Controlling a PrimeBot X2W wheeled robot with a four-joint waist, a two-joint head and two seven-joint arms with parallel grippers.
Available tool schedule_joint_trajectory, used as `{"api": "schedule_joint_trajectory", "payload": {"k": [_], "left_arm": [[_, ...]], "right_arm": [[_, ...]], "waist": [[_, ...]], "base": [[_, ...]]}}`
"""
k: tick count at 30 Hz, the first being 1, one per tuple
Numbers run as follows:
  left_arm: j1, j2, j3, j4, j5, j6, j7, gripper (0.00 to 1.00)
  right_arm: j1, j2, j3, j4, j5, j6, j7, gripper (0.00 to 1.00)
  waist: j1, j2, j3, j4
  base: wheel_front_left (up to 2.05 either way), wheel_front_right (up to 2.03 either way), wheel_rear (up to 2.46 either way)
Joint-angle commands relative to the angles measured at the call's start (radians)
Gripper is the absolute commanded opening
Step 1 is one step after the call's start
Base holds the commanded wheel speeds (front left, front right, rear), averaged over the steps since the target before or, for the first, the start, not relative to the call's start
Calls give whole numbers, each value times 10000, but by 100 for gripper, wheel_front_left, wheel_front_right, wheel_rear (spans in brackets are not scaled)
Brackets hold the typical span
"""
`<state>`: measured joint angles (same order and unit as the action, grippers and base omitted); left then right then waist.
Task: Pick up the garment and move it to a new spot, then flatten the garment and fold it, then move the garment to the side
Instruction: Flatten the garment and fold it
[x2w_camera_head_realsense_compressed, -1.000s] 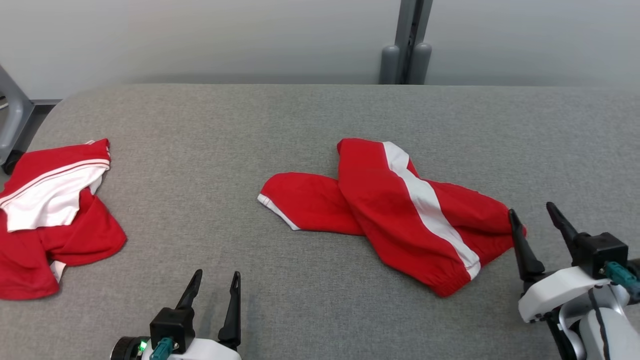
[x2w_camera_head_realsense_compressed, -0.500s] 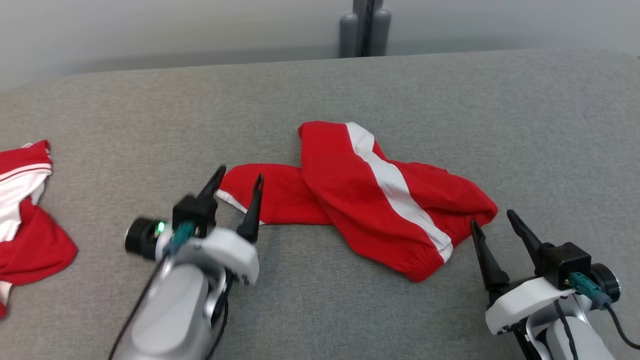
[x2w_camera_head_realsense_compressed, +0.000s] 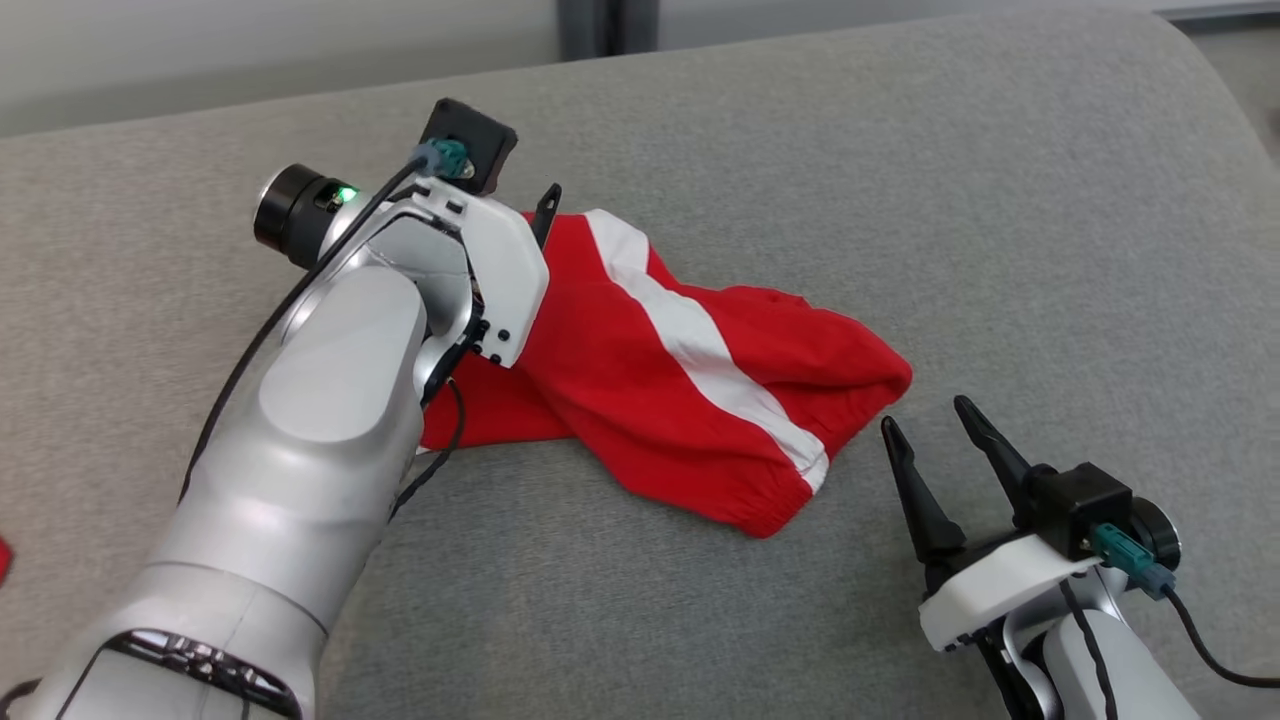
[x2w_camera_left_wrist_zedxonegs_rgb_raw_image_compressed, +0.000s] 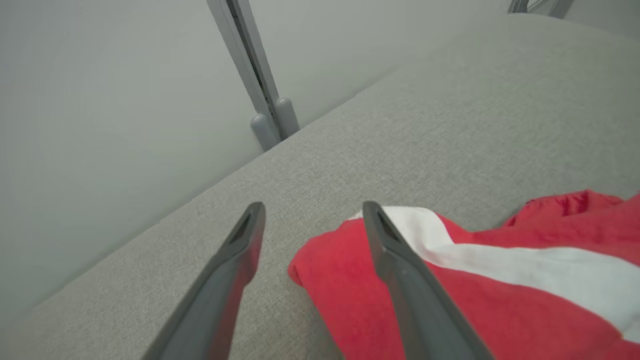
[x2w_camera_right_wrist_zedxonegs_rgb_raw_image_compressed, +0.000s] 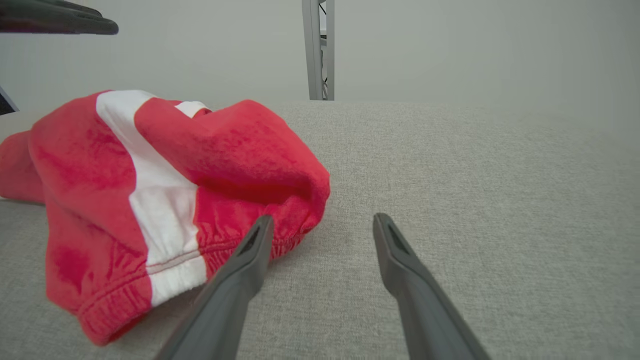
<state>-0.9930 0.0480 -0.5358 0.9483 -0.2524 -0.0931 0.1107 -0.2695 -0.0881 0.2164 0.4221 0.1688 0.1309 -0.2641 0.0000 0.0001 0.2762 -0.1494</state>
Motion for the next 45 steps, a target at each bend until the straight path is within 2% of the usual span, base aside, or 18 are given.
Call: {"api": "schedule_joint_trajectory", "payload": {"k": [1,4,8,17,18,19,20,21,27,36,40,45], "left_arm": [[-268,48,-183,212,-176,-99,319,100],[-729,48,-640,718,-291,-240,1108,100],[-1030,55,-968,1262,-330,-320,1616,100],[-1263,239,-1428,2462,-514,-363,2116,100],[-1211,239,-1435,2523,-592,-366,2084,86],[-1155,235,-1406,2561,-685,-366,2022,58],[-1090,222,-1400,2561,-783,-366,1917,8],[-1059,209,-1336,2523,-885,-362,1708,0],[-858,107,-1147,2445,-1220,-183,326,0],[158,43,-946,1824,-2197,78,-1541,0],[918,42,-923,1385,-2741,316,-2129,0],[2126,44,-729,1091,-3259,814,-2729,0]], "right_arm": [[-176,28,61,-82,62,-3,-4,100],[-295,57,95,-130,91,-3,-4,100],[-334,98,119,-179,110,-3,-4,100],[-433,185,34,-272,152,-3,-4,100],[-450,190,4,-268,157,-3,-4,100],[-469,189,-29,-267,161,-3,-4,100],[-498,196,-36,-275,163,-3,-4,100],[-508,196,-76,-287,161,-3,-4,100],[-351,153,-337,-312,56,-3,-4,100],[239,-4,-469,-41,162,-3,-4,100],[571,11,-493,61,254,-3,-4,100],[1030,71,-402,177,369,-3,-4,100]], "waist": [[0,-1,277,-333],[0,-1,502,-599],[0,-1,679,-803],[0,-1,976,-982],[0,-1,990,-954],[0,-1,1013,-912],[0,-1,1028,-879],[0,-1,1025,-817],[0,-1,724,-264],[0,-1,-636,1050],[0,-1,-1269,1553],[0,-1,-1918,1984]], "base": [[0,0,0],[0,0,0],[0,0,0],[0,0,0],[0,0,0],[0,0,0],[0,0,0],[0,0,0],[0,0,0],[0,0,0],[0,0,0],[0,0,0]]}}
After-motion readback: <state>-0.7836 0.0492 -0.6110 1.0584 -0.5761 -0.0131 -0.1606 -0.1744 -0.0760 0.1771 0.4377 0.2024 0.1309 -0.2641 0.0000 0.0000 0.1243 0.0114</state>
